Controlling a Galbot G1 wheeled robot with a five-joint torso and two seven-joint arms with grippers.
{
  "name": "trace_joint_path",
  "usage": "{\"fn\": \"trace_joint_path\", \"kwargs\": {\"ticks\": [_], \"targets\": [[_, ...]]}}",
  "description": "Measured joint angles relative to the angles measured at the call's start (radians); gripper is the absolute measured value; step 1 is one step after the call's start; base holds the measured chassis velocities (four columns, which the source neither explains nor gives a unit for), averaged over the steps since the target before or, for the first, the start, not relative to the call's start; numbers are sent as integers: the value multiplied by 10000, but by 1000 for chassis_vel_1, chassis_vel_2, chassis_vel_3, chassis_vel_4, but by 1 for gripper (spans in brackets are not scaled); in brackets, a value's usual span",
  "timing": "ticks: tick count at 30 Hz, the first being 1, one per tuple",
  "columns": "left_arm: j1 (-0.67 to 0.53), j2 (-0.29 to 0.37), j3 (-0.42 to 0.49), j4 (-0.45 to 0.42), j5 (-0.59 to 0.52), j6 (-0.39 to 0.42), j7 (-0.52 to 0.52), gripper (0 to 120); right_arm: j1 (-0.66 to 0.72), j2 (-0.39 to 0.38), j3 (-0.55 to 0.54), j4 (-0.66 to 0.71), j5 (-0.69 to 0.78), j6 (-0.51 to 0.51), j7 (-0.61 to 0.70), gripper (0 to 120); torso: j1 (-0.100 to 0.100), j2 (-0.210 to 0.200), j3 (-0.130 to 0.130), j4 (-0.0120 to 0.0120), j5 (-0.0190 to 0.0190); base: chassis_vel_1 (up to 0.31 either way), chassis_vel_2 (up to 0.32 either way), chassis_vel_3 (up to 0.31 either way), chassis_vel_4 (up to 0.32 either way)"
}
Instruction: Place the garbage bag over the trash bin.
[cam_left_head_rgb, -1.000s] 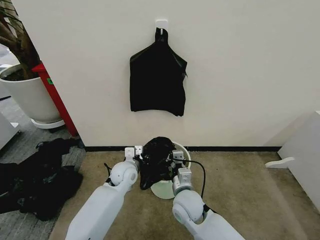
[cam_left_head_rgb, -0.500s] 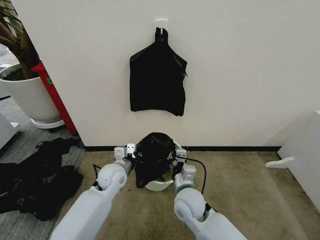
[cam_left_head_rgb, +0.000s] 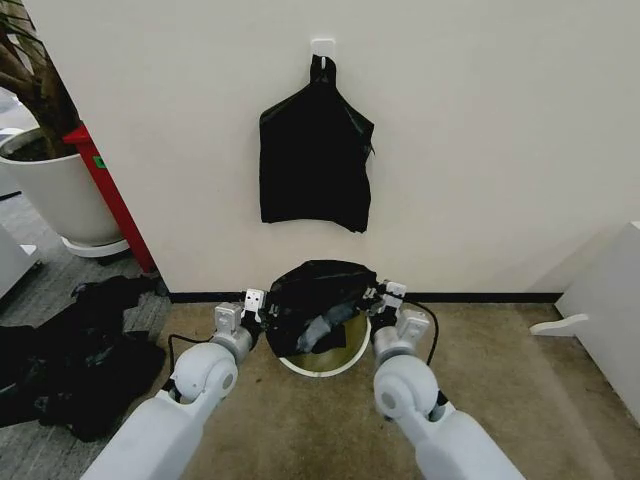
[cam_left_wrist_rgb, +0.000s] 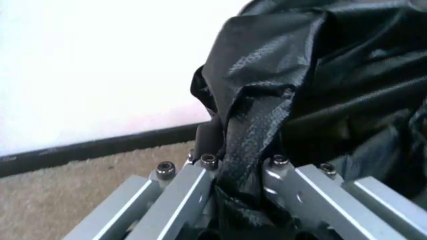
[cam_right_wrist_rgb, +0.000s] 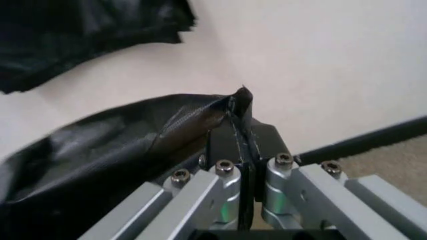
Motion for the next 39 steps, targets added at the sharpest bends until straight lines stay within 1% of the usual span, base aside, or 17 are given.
{"fn": "trace_joint_path", "kwargs": {"ticks": [6, 11, 16, 22, 26, 27, 29, 33, 38, 39], "targets": [[-58, 110, -41, 46, -55, -159, 138, 4, -145, -269, 364, -59, 542, -382, 293, 0, 0, 0, 0, 0, 0, 0, 0, 0, 0], [-132, 134, -117, 77, -337, -267, 242, 4, -312, -421, 376, -24, 809, -726, 427, 0, 0, 0, 0, -1, 1, 0, 0, 0, 0], [-203, 152, -237, 33, -625, -212, 353, 4, -424, -492, 315, 8, 883, -1026, 415, 0, 0, 0, 0, -1, 1, 0, 0, 0, 0], [-186, 256, -338, -69, -680, -210, 497, 4, -423, -686, 224, -31, 721, -1028, 208, 0, 0, 0, 0, 0, 0, 0, 0, 0, 0], [-295, 159, -630, -137, -1328, -277, 418, 4, -532, -850, 85, 64, 832, -1157, 240, 0, 0, 1, 0, 0, 0, 0, 0, 0, 0], [-295, 159, -630, -137, -1328, -277, 418, 4, -532, -850, 85, 64, 832, -1157, 240, 0, 0, 1, 0, 0, 0, 0, 0, 0, 0], [-412, 112, -826, -148, -1835, -273, 317, 4, -738, -980, -99, 179, 961, -1236, 267, 0, 0, 0, 0, 0, 0, 0, 0, 0, 0], [-527, 105, -1127, -177, -2376, -124, 217, 4, -1140, -1126, -361, 451, 1179, -1260, 197, 0, 0, 0, -1, -1, 1, 0, 0, 0, 0], [-517, 90, -1231, -180, -2420, -96, 95, 4, -1485, -1200, -575, 785, 1257, -1124, -26, 0, 0, 1, 0, 0, 0, 0, 0, 0, 0], [-501, 71, -1245, -178, -2416, -99, 68, 4, -1600, -1214, -652, 939, 1234, -1083, -84, 5, 0, 0, 0, -1, 0, 0, 0, 0, 0]]}}
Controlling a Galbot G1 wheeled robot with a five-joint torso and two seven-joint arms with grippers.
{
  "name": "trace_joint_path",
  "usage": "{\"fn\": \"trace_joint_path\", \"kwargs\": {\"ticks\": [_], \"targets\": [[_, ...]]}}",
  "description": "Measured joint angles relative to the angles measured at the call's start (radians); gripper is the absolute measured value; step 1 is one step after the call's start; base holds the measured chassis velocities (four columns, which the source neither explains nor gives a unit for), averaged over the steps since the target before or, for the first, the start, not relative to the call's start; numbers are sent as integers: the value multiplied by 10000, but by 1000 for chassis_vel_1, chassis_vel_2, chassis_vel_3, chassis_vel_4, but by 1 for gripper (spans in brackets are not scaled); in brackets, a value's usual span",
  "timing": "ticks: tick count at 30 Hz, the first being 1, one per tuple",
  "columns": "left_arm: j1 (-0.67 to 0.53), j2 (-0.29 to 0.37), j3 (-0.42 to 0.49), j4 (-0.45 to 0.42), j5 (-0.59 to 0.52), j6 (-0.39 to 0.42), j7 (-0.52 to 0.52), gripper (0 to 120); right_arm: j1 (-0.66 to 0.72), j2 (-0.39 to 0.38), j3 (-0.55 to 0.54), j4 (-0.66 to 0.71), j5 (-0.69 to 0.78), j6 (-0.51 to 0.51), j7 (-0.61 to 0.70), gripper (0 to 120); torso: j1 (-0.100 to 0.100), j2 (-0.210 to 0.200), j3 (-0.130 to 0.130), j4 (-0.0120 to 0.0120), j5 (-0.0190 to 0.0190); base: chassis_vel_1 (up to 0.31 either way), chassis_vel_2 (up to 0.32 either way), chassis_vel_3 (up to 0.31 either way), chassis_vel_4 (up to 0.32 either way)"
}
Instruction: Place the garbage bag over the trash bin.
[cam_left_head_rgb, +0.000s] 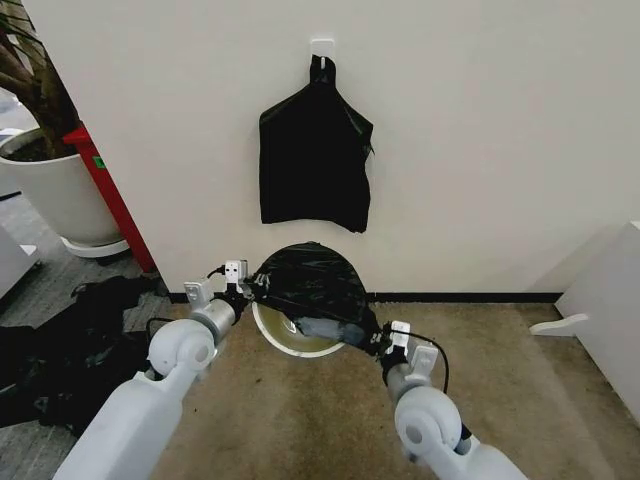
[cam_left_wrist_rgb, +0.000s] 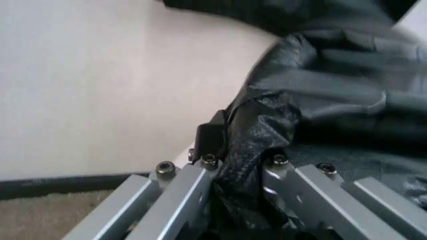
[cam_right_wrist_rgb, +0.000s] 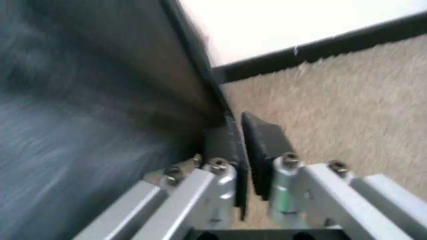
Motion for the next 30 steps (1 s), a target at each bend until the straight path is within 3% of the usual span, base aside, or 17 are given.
{"fn": "trace_joint_path", "kwargs": {"ticks": [7, 15, 17, 24, 27, 30], "targets": [[30, -122, 112, 244, 189, 8, -52, 4, -459, -171, -221, 615, -864, 238, -143, 28, 0, 1, -2, 2, 0, 0, 0, 0, 0], [48, -259, 96, 261, 238, 19, -197, 4, -1228, -819, -215, 1398, -1144, 126, 872, 60, 0, 2, -1, 1, 1, 0, 0, 0, 0], [47, -269, 91, 255, 231, 19, -247, 4, -1331, -860, -212, 1485, -1220, 170, 877, 64, 0, 1, -1, 1, 1, 0, 0, 0, 0], [-68, -363, 146, 347, 141, 103, -462, 4, -2460, -1136, -351, 1796, -4391, 1928, -494, 92, 0, 2, -1, 0, 0, 0, 0, 0, 0], [-92, -387, 200, 380, 141, 116, -476, 4, -2629, -1168, -324, 1476, -5445, 2654, -1094, 98, 0, 2, -1, 0, 0, 0, 0, 0, 0], [-103, -412, 294, 372, 143, 141, -485, 4, -2767, -1214, -113, 677, -7592, 4063, -2280, 100, 0, 2, 0, -1, 1, 0, 0, 0, 0]]}}
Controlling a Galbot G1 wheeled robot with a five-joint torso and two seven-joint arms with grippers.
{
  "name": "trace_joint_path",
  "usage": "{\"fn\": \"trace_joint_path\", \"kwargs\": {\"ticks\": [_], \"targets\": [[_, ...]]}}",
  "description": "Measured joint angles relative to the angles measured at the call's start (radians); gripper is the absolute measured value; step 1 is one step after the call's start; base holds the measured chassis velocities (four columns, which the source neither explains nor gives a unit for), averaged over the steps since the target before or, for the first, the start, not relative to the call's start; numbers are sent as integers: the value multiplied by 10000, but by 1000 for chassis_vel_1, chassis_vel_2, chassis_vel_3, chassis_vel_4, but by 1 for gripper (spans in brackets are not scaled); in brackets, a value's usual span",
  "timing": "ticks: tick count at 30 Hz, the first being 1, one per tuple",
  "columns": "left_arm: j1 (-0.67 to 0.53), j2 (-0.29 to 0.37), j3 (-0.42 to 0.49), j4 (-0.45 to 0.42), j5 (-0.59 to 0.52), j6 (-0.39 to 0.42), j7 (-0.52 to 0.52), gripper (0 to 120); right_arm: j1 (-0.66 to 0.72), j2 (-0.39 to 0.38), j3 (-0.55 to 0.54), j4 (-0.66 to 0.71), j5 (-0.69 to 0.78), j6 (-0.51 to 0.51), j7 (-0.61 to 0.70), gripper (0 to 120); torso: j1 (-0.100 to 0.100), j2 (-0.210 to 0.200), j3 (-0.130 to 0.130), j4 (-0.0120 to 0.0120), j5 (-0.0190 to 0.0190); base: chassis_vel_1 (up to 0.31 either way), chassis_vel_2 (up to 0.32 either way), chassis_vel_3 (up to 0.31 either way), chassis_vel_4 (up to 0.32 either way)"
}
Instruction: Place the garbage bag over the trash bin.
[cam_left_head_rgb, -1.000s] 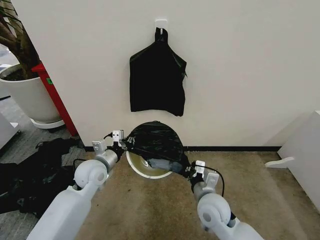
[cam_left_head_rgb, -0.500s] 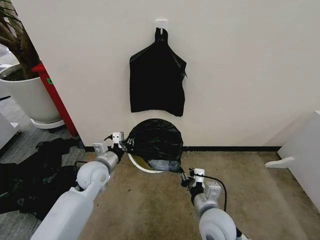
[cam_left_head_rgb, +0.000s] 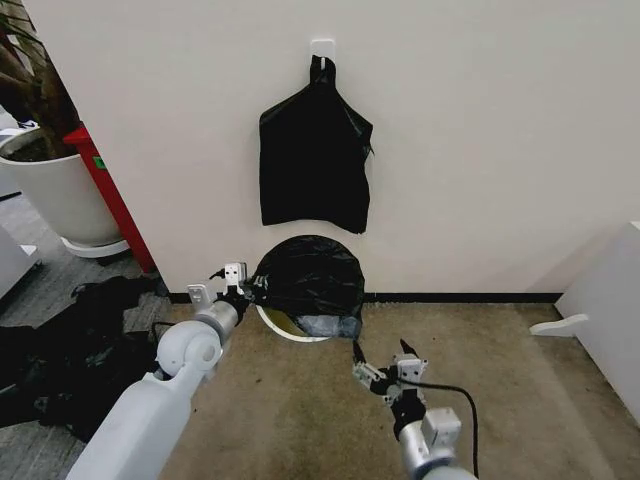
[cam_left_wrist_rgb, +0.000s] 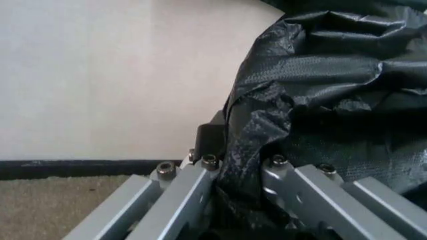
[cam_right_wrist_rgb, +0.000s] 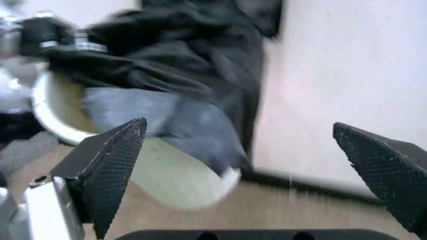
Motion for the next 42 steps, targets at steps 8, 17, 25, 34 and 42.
{"fn": "trace_joint_path", "kwargs": {"ticks": [8, 17, 25, 34, 42], "targets": [[72, 42, 60, -145, 15, 27, -74, 4, 239, -38, 210, -703, -1285, 173, -1186, 98, 0, 0, 0, 2, 0, 0, 0, 0, 0], [188, -29, 11, -293, 2, 105, -198, 4, 682, -22, 271, -1208, -947, -58, -1219, 65, 0, -1, 0, 2, 0, 0, 0, 0, 0], [216, -66, 0, -332, 5, 157, -266, 4, 782, 104, 156, -1090, -126, 88, -1261, 38, 0, -2, 0, 2, 0, 0, 0, 0, 0], [245, -105, 0, -268, 67, 223, -281, 4, 810, 323, 124, -1344, -126, 1370, -1933, 4, 0, -2, 0, 1, 0, 0, 0, 0, 0], [243, -131, 9, -268, 65, 251, -328, 4, 717, 481, 127, -1638, -166, 2225, -2467, 0, 0, -2, 0, 1, -1, 0, 0, 0, 0]]}}
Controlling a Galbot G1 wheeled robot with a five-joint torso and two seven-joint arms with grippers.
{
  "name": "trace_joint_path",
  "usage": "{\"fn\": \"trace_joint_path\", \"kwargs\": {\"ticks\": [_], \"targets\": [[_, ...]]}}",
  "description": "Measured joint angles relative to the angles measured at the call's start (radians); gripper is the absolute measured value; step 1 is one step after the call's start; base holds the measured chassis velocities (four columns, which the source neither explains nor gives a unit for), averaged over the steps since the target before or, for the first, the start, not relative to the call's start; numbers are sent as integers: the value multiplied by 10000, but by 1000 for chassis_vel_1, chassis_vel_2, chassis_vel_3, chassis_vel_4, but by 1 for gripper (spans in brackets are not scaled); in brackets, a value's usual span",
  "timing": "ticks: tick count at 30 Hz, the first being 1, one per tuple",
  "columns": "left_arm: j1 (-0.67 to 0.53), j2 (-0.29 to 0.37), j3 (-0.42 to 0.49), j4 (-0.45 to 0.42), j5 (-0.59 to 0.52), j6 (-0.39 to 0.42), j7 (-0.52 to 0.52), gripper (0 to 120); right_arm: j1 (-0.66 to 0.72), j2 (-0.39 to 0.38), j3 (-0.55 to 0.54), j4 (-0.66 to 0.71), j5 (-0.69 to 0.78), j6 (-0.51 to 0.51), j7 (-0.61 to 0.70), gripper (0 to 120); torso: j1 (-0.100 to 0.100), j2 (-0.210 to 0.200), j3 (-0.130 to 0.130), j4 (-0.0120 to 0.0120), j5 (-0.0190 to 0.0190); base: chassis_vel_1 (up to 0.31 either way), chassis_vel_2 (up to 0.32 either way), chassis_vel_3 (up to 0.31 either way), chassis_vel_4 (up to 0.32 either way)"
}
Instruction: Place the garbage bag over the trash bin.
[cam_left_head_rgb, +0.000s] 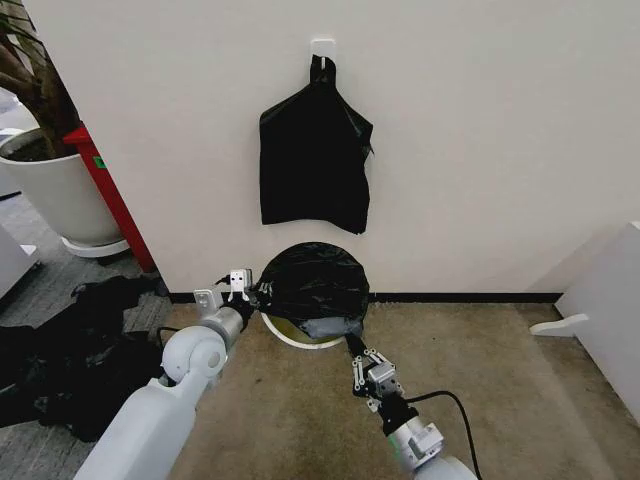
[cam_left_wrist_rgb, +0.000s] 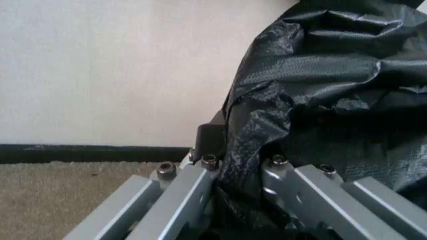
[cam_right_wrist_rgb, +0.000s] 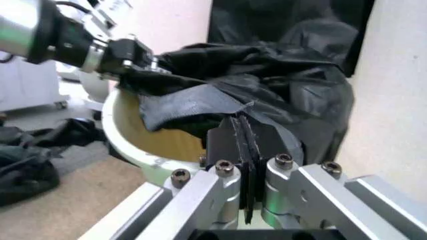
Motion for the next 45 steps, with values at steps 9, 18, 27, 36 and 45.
{"fn": "trace_joint_path", "kwargs": {"ticks": [9, 18, 27, 36, 45], "targets": [[58, -68, -56, -354, -462, 81, -179, 4, 310, 470, 281, -2072, -185, 2737, -3432, 0, 0, 0, 0, -1, 1, 0, 0, 0, 0], [128, -51, -212, -673, -831, 250, -321, 4, 1216, 1008, 476, -3699, -570, 3265, -5079, 0, 0, 0, 0, 0, 1, 0, 0, 0, 0], [203, -176, -188, -847, -1022, 455, -430, 4, 2253, 1630, 881, -5303, -2271, 3268, -4680, 0, 0, 0, 0, 1, 1, 0, 0, 0, 0], [113, -187, 46, -866, -1049, 257, -304, 4, 2562, 1611, 1282, -6062, -3184, 2329, -2282, 0, 0, 0, 0, 0, 1, 0, 0, 0, 0], [53, -151, 70, -711, -1020, -500, -59, 4, 1629, 630, 826, -5008, 1774, 2816, -5554, 18, 0, 0, 0, -1, 3, 0, 0, 0, 0]]}}
